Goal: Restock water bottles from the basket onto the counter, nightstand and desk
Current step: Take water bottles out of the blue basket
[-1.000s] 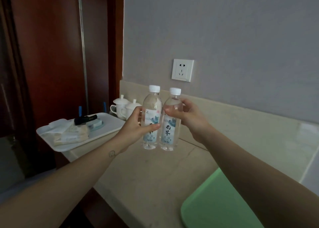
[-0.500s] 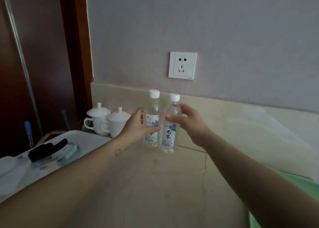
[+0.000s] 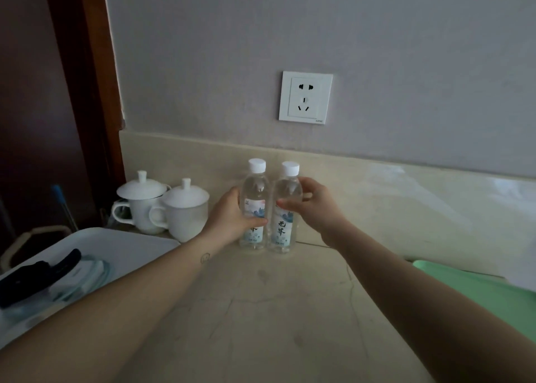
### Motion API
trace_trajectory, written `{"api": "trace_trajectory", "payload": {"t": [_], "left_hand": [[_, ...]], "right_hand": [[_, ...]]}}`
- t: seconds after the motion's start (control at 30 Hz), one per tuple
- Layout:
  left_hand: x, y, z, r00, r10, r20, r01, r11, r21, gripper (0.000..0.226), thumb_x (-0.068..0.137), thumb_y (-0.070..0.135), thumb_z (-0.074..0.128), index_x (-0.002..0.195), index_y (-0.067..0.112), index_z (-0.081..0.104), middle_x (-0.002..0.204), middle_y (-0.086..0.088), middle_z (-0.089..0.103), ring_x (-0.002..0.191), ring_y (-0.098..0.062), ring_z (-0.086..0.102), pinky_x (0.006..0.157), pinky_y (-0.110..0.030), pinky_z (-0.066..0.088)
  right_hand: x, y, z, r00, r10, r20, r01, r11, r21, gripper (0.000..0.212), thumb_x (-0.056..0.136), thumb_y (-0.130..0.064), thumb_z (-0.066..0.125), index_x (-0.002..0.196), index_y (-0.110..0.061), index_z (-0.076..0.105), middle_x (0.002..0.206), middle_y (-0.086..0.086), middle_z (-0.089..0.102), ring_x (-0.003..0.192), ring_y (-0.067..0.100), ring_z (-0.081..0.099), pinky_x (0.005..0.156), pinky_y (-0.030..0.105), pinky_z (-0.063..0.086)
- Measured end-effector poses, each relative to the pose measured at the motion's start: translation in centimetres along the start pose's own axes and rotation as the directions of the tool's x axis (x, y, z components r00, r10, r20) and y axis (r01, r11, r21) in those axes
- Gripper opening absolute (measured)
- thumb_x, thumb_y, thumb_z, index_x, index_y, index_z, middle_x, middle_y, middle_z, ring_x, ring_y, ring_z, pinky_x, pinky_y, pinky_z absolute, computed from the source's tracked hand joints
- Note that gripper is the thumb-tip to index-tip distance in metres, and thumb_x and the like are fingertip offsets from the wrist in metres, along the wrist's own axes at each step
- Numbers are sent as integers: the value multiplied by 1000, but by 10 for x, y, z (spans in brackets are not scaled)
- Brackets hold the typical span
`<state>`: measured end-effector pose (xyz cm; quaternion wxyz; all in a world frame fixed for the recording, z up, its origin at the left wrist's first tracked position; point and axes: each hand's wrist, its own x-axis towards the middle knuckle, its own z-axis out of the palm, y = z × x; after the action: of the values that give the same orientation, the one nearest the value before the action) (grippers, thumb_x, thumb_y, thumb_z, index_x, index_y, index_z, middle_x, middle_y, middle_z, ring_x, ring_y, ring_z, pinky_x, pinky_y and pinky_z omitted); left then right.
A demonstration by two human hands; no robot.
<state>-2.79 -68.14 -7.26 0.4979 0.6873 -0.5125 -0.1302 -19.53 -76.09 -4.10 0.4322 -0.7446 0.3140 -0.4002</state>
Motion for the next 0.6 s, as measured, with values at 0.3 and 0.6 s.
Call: {"api": "trace_trajectory", "payload": {"t": [0.3, 0.6], "left_hand": [[5, -1, 2, 999, -43, 28, 43, 999, 9, 57, 68, 21, 88, 111, 16, 51, 112, -1, 67, 102, -18, 64, 91, -41, 53], [7, -3, 3, 997, -58, 49, 59, 998, -33, 67, 69, 25, 88, 116, 17, 41, 114, 0, 61, 105, -19, 62, 92, -43, 53]], "right_hand": [[-1, 2, 0, 998, 19, -66, -20, 999, -28, 53, 74, -17, 82, 116, -19, 51, 102, -4, 65, 94, 14, 65, 79, 34, 57], [-1, 2, 7, 988, 1, -158, -21, 993, -120, 57, 74, -23, 82, 122, -17, 53, 115, 5, 63, 101, 21, 64, 86, 44, 56]]}}
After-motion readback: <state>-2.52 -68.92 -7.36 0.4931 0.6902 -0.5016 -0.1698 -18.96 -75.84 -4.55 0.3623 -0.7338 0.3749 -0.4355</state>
